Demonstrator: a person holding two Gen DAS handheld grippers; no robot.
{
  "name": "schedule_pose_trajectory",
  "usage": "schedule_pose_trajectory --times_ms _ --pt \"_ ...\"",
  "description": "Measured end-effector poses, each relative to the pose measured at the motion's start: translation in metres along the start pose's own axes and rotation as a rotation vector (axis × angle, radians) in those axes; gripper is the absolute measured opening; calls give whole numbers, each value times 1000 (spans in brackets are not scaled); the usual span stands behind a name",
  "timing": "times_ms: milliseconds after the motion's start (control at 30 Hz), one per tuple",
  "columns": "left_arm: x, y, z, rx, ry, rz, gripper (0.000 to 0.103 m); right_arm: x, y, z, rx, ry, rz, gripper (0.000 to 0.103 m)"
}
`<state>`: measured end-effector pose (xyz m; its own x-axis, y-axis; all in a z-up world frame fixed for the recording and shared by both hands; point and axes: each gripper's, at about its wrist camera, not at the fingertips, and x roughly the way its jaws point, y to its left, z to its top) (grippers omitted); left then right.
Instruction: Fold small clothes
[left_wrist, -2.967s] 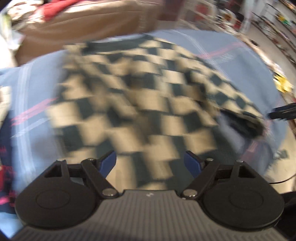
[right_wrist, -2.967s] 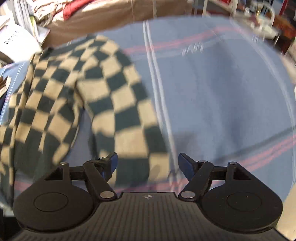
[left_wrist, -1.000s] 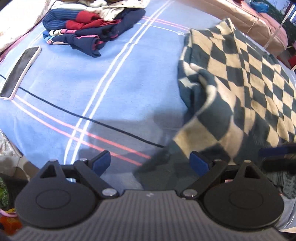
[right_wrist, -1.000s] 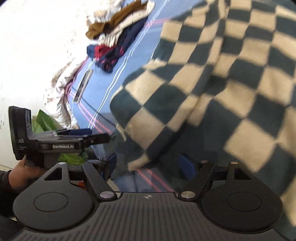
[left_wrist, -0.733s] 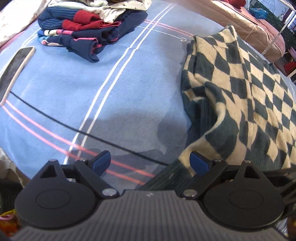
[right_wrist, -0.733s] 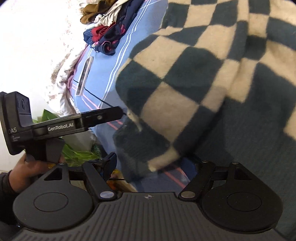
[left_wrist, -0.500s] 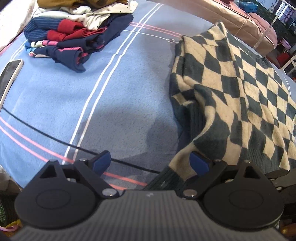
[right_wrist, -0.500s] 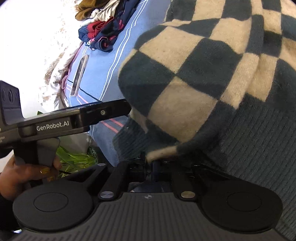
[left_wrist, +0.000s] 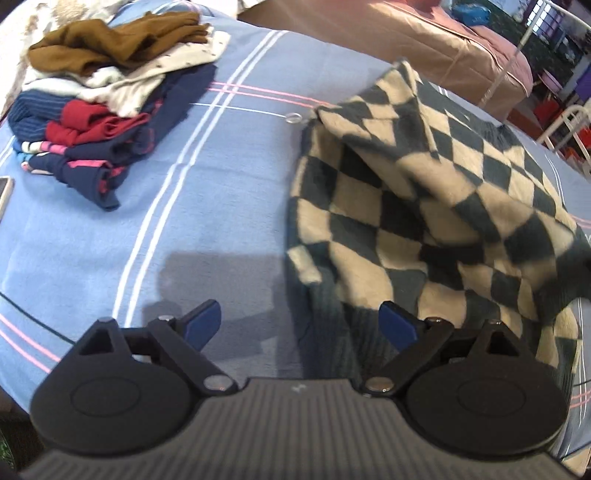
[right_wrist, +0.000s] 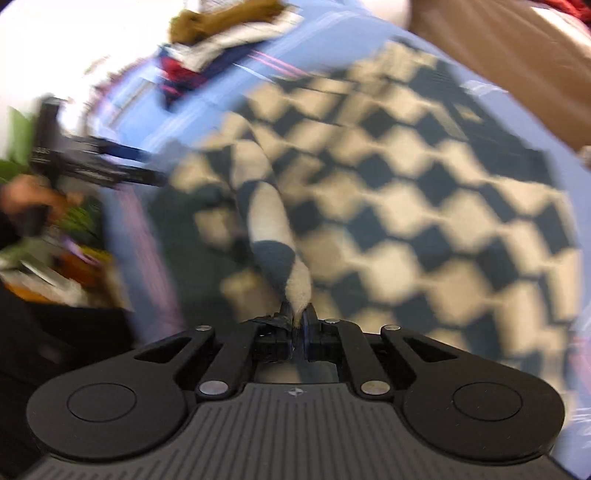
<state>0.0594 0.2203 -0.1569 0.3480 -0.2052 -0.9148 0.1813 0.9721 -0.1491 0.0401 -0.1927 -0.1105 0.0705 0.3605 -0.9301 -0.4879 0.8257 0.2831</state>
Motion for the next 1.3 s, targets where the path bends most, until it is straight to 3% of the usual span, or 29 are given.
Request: schedule_pose_trajectory --times_ms 167,300,367,433,467,500,700,800,900,967,1100,1167,1267,1300 --pt "-2 -27 8 34 -33 -38 93 -4 -58 3 50 7 -22 10" --pt "0 -49 28 48 -58 -55 93 -41 -70 11 201 -144 205 9" --pt "6 -57 38 38 -64 -66 93 -55 -69 16 243 -206 258 10" --pt "9 -64 44 22 -65 -67 93 -51 -52 24 146 -158 150 38" --pt "10 -68 45 14 -65 -71 93 -44 -43 24 78 -122 82 84" --pt "11 -71 45 10 -64 -76 93 -37 -39 21 43 -105 18 103" --pt "17 -78 40 60 -40 -70 93 19 -50 -17 232 -96 -27 103" --pt "17 -74 43 54 -46 -85 93 24 -66 -39 375 -170 -39 103" --pt "17 -68 57 74 -82 -120 93 28 -88 -59 560 -212 11 103" --pt "20 -67 82 87 -112 -116 93 40 -93 -65 585 -169 -23 103" --pt "35 -78 157 165 -143 -115 85 48 -83 -71 594 -181 42 103" --pt "47 -93 193 196 -138 -96 85 48 -75 -73 597 -185 34 83" --pt "70 -132 228 279 -149 -50 87 54 -69 -80 623 -179 -8 84" --pt "82 -147 233 322 -125 -20 87 52 -69 -83 643 -196 -3 89"
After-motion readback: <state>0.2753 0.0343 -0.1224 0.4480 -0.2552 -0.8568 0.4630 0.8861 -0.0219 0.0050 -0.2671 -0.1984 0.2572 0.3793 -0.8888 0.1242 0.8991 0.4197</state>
